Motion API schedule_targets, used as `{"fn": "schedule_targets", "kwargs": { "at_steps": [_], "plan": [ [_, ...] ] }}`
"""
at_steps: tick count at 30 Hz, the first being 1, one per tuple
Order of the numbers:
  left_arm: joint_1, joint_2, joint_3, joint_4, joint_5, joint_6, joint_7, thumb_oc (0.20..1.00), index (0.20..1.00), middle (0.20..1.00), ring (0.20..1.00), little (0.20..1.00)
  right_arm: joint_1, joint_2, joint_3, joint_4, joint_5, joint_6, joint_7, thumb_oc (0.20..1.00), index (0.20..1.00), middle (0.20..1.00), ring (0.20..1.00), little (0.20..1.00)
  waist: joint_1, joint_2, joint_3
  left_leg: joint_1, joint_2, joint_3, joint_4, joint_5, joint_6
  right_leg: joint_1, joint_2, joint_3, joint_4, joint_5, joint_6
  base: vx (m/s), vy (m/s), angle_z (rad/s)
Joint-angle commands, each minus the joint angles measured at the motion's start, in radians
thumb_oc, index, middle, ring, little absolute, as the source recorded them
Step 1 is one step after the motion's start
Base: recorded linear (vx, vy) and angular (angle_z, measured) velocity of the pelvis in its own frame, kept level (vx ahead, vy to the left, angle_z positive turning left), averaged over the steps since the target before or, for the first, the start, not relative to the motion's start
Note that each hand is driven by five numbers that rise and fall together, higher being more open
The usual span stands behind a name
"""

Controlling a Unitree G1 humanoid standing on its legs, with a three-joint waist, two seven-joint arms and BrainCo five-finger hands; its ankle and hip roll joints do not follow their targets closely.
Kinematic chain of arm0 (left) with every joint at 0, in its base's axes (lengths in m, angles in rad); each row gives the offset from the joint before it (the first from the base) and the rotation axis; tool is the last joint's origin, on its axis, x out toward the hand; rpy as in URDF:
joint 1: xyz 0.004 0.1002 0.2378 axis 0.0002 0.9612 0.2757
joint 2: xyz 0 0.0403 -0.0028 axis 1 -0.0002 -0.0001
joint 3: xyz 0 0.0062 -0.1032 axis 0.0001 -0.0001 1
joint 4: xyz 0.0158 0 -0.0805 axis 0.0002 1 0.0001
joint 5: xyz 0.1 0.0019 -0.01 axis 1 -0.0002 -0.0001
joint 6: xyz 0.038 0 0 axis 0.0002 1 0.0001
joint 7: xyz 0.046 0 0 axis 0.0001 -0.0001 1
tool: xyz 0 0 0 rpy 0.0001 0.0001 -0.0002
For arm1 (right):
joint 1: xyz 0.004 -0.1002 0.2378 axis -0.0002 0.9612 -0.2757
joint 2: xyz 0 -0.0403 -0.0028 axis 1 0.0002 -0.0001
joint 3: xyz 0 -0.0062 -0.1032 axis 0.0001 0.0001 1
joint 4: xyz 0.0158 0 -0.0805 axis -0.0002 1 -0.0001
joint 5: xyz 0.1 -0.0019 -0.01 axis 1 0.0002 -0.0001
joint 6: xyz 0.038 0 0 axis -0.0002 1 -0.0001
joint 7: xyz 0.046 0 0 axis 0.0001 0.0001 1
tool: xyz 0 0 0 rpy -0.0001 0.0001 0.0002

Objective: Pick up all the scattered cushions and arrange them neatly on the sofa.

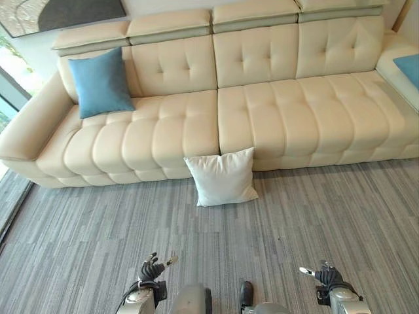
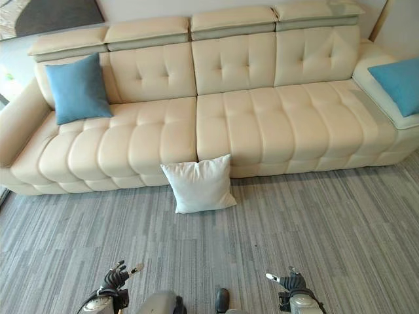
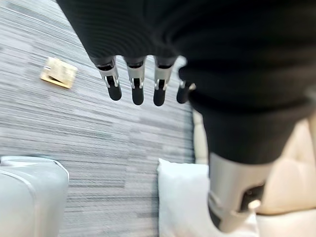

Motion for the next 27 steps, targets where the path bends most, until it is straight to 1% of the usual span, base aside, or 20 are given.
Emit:
{"fn": "schedule_targets", "kwargs": {
  "at_steps": [1,3,5,8,9,11,12,14,15,16,17,18,19,20,21,22,23,24,25,27],
  "plan": [
    [-0.010,0.026,-0.028,-0.019,0.010,-0.012,0.009,1.000,1.000,1.000,1.000,1.000,0.007,-0.038,-0.015,-0.020,-0.005,-0.011,-0.009,1.000,1.000,1.000,1.000,1.000,-0.003,0.030,0.026,0.116,0.011,-0.014,-0.149,0.110,0.020,0.004,-0.061,0.015,0.035,-0.138,0.073,0.20,0.013,-0.16],
    [-0.001,0.022,-0.030,-0.015,0.020,-0.010,0.012,1.000,1.000,1.000,1.000,1.000,0.013,-0.037,-0.005,-0.033,-0.012,-0.012,-0.010,1.000,1.000,1.000,1.000,1.000,-0.002,0.045,0.015,0.094,0.009,-0.059,-0.290,0.190,-0.008,0.041,-0.054,0.009,0.034,-0.160,0.072,0.41,0.072,-0.07],
    [0.000,0.023,-0.027,-0.008,0.024,-0.006,0.014,1.000,1.000,1.000,1.000,1.000,0.014,-0.034,-0.006,-0.031,-0.014,-0.011,-0.009,1.000,1.000,1.000,1.000,1.000,-0.011,0.052,0.009,0.065,0.009,-0.019,-0.297,0.194,-0.025,0.071,-0.049,0.005,0.029,-0.170,0.074,0.36,0.107,0.18],
    [0.011,0.022,-0.018,-0.002,0.021,-0.009,0.014,1.000,1.000,1.000,1.000,1.000,0.016,-0.025,-0.006,-0.028,-0.027,-0.006,-0.002,1.000,1.000,1.000,1.000,1.000,-0.002,0.052,-0.023,0.089,0.004,-0.010,-0.297,0.190,-0.008,0.128,-0.056,0.018,0.025,-0.197,0.092,0.51,0.217,0.18],
    [0.007,0.024,-0.020,0.013,0.024,-0.008,0.016,1.000,1.000,1.000,1.000,1.000,0.016,-0.022,-0.005,-0.028,-0.031,-0.010,-0.003,1.000,1.000,1.000,1.000,1.000,-0.004,0.050,-0.029,0.094,0.002,-0.003,-0.297,0.204,-0.008,0.138,-0.065,0.014,0.032,-0.202,0.098,0.46,0.244,0.01],
    [0.002,0.029,-0.024,0.026,0.033,-0.008,0.015,1.000,1.000,1.000,1.000,1.000,0.014,-0.010,-0.004,-0.011,-0.034,-0.006,0.002,1.000,1.000,1.000,1.000,1.000,0.002,0.039,-0.049,0.122,-0.014,0.011,-0.297,0.182,0.020,0.145,-0.094,0.023,0.059,-0.207,0.115,0.44,0.258,-0.07],
    [0.000,0.037,-0.026,0.028,0.040,-0.010,0.015,1.000,1.000,1.000,1.000,1.000,0.015,-0.003,-0.002,-0.006,-0.034,-0.008,0.006,1.000,1.000,1.000,1.000,1.000,0.005,0.031,-0.056,0.127,-0.021,0.017,-0.282,0.158,0.035,0.138,-0.109,0.030,0.094,-0.199,0.124,0.47,0.300,-0.08],
    [-0.006,0.048,-0.028,0.022,0.043,-0.008,0.015,1.000,1.000,1.000,1.000,1.000,0.015,0.007,0.006,0.003,-0.042,-0.009,0.011,1.000,1.000,1.000,1.000,1.000,0.008,0.019,-0.061,0.156,-0.038,0.018,-0.282,0.122,0.066,0.089,-0.135,0.039,0.238,-0.155,0.145,0.32,0.243,-0.06],
    [-0.006,0.048,-0.028,0.022,0.043,-0.008,0.015,1.000,1.000,1.000,1.000,1.000,0.015,0.007,0.006,0.003,-0.042,-0.009,0.011,1.000,1.000,1.000,1.000,1.000,0.010,0.019,-0.062,0.155,-0.038,0.020,-0.281,0.122,0.067,0.083,-0.137,0.042,0.246,-0.159,0.146,0.25,0.287,0.13],
    [-0.016,0.058,-0.030,0.016,0.041,-0.004,0.018,1.000,1.000,1.000,1.000,1.000,0.006,0.014,0.014,0.003,-0.044,-0.008,0.011,1.000,1.000,1.000,1.000,1.000,0.011,0.014,-0.043,0.196,-0.056,0.026,-0.288,0.089,0.101,-0.018,-0.168,0.062,0.459,-0.064,0.163,0.20,0.301,0.17],
    [-0.020,0.062,-0.031,0.012,0.040,-0.003,0.021,1.000,1.000,1.000,1.000,1.000,0.002,0.015,0.015,0.001,-0.043,-0.007,0.010,1.000,1.000,1.000,1.000,1.000,0.009,0.016,-0.026,0.219,-0.063,0.034,-0.295,0.082,0.114,-0.066,-0.183,0.067,0.550,-0.011,0.168,0.28,0.400,0.20],
    [-0.022,0.068,-0.033,-0.001,0.041,-0.003,0.023,1.000,1.000,1.000,1.000,1.000,0.000,0.017,0.015,-0.004,-0.042,-0.006,0.007,1.000,1.000,1.000,1.000,1.000,0.000,0.020,-0.009,0.240,-0.066,0.039,-0.297,0.069,0.123,-0.096,-0.191,0.068,0.608,0.017,0.164,0.18,0.252,0.09],
    [-0.023,0.070,-0.033,-0.007,0.042,0.001,0.022,1.000,1.000,1.000,1.000,1.000,0.002,0.021,0.016,-0.002,-0.043,-0.005,0.005,1.000,1.000,1.000,1.000,1.000,-0.006,0.027,0.002,0.252,-0.064,0.037,-0.297,0.059,0.125,-0.131,-0.184,0.078,0.647,0.003,0.155,0.19,0.199,0.11],
    [-0.027,0.072,-0.032,-0.011,0.042,0.001,0.023,1.000,1.000,1.000,1.000,1.000,0.001,0.023,0.015,-0.002,-0.041,-0.005,0.004,1.000,1.000,1.000,1.000,1.000,-0.009,0.033,0.012,0.263,-0.058,0.035,-0.297,0.050,0.124,-0.190,-0.162,0.094,0.676,-0.043,0.144,0.11,0.097,0.07],
    [-0.027,0.072,-0.032,-0.011,0.042,0.001,0.023,1.000,1.000,1.000,1.000,1.000,0.001,0.023,0.015,-0.002,-0.041,-0.005,0.004,1.000,1.000,1.000,1.000,1.000,-0.008,0.032,0.012,0.263,-0.059,0.035,-0.297,0.050,0.124,-0.191,-0.162,0.094,0.677,-0.044,0.144,0.20,0.084,0.29],
    [-0.038,0.071,-0.029,-0.005,0.036,-0.002,0.023,1.000,1.000,1.000,1.000,1.000,0.000,0.026,0.015,0.008,-0.033,-0.005,0.004,1.000,1.000,1.000,1.000,1.000,-0.014,0.043,0.023,0.289,-0.047,0.037,-0.297,0.040,0.117,-0.243,-0.130,0.074,0.613,-0.095,0.133,0.27,0.065,0.36],
    [-0.041,0.071,-0.026,-0.003,0.033,-0.003,0.023,1.000,1.000,1.000,1.000,1.000,0.001,0.027,0.013,0.013,-0.029,-0.003,0.002,1.000,1.000,1.000,1.000,1.000,-0.016,0.045,0.024,0.308,-0.047,0.040,-0.297,0.024,0.112,-0.249,-0.133,0.057,0.555,-0.120,0.138,0.31,0.055,0.35],
    [-0.044,0.073,-0.023,-0.006,0.031,-0.004,0.021,1.000,1.000,1.000,1.000,1.000,-0.002,0.026,0.011,0.016,-0.027,-0.003,-0.001,1.000,1.000,1.000,1.000,1.000,-0.016,0.054,0.035,0.318,-0.033,0.051,-0.297,0.020,0.107,-0.253,-0.117,0.027,0.462,-0.108,0.130,0.25,-0.014,0.04],
    [-0.050,0.072,-0.020,-0.001,0.029,-0.002,0.022,1.000,1.000,1.000,1.000,1.000,-0.004,0.027,0.008,0.017,-0.024,-0.002,-0.002,1.000,1.000,1.000,1.000,1.000,-0.019,0.052,0.039,0.331,-0.035,0.050,-0.297,0.013,0.101,-0.262,-0.096,0.030,0.364,-0.092,0.142,0.25,-0.064,-0.10],
    [-0.055,0.075,-0.009,-0.004,0.033,-0.005,0.018,1.000,1.000,1.000,1.000,1.000,-0.002,0.026,0.001,0.015,-0.023,-0.003,-0.003,1.000,1.000,1.000,1.000,1.000,-0.026,0.040,0.041,0.364,-0.043,0.050,-0.297,-0.011,0.090,-0.261,-0.061,0.053,0.140,-0.020,0.176,0.33,-0.087,-0.22]
  ]
}}
